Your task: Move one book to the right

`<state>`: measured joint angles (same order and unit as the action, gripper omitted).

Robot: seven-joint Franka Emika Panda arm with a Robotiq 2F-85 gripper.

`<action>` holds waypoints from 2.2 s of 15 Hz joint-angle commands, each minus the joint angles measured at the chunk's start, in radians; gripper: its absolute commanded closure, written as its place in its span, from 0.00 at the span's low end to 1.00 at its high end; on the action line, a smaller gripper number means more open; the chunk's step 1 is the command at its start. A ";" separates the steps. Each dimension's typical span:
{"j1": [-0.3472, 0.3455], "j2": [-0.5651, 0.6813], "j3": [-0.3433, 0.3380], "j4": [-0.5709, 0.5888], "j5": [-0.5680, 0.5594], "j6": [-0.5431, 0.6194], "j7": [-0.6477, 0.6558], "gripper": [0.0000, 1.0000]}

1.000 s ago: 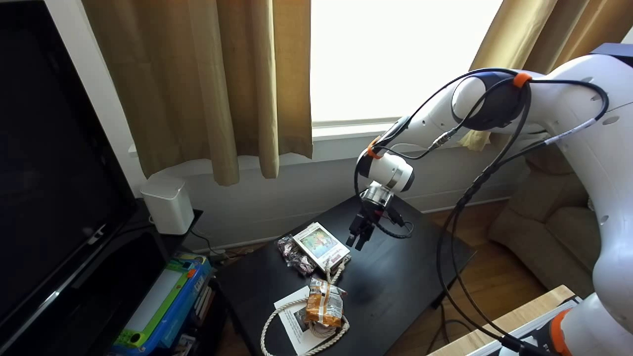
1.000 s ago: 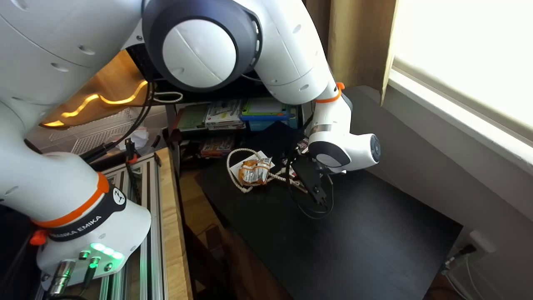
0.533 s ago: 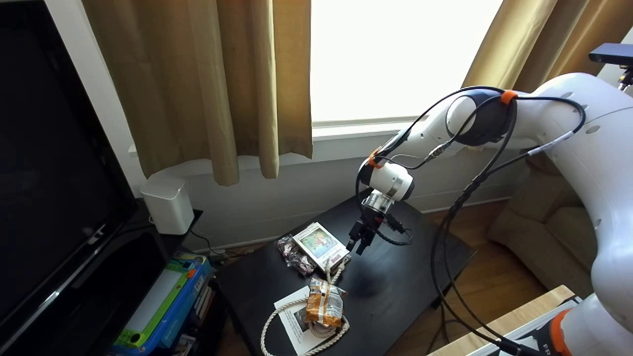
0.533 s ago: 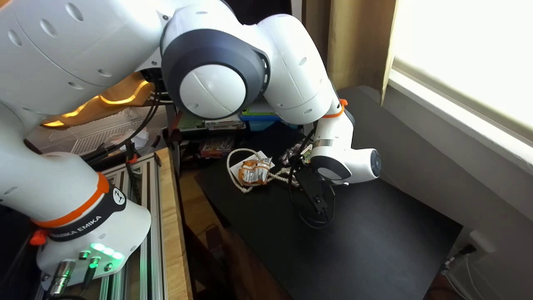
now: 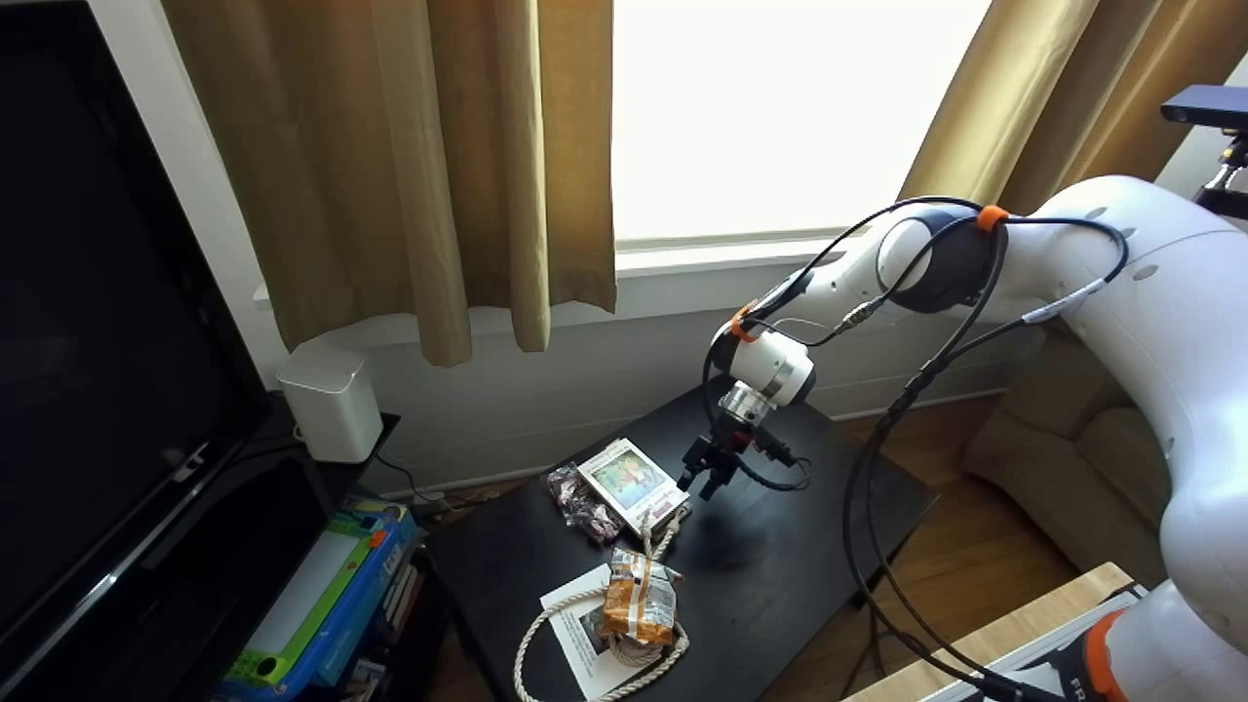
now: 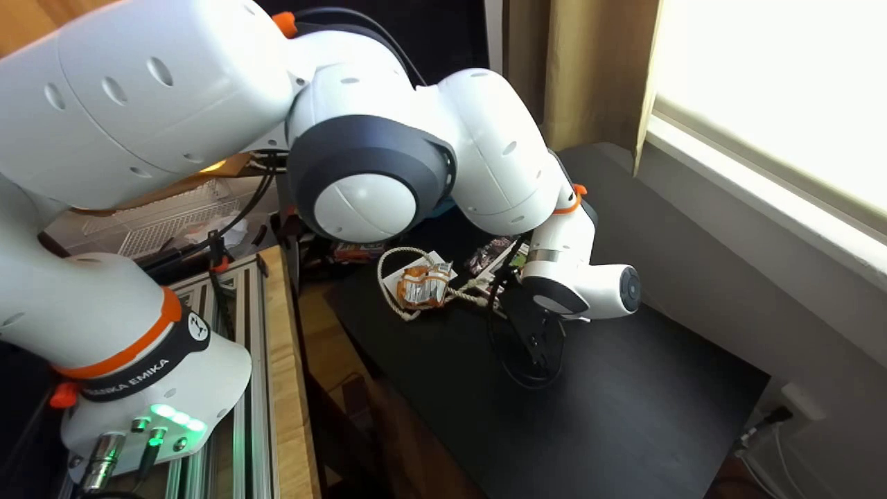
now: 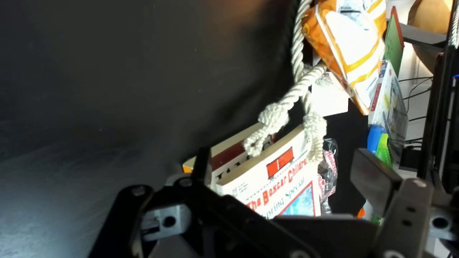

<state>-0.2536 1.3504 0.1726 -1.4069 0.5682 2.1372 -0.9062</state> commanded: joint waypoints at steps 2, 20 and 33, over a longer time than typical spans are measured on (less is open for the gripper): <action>-0.038 0.088 0.048 0.111 -0.013 0.008 0.031 0.00; -0.064 0.138 0.066 0.170 -0.002 -0.083 0.025 0.29; -0.110 0.138 0.075 0.145 0.033 -0.098 -0.009 0.28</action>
<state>-0.3358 1.4886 0.2290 -1.2430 0.5777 2.0468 -0.8870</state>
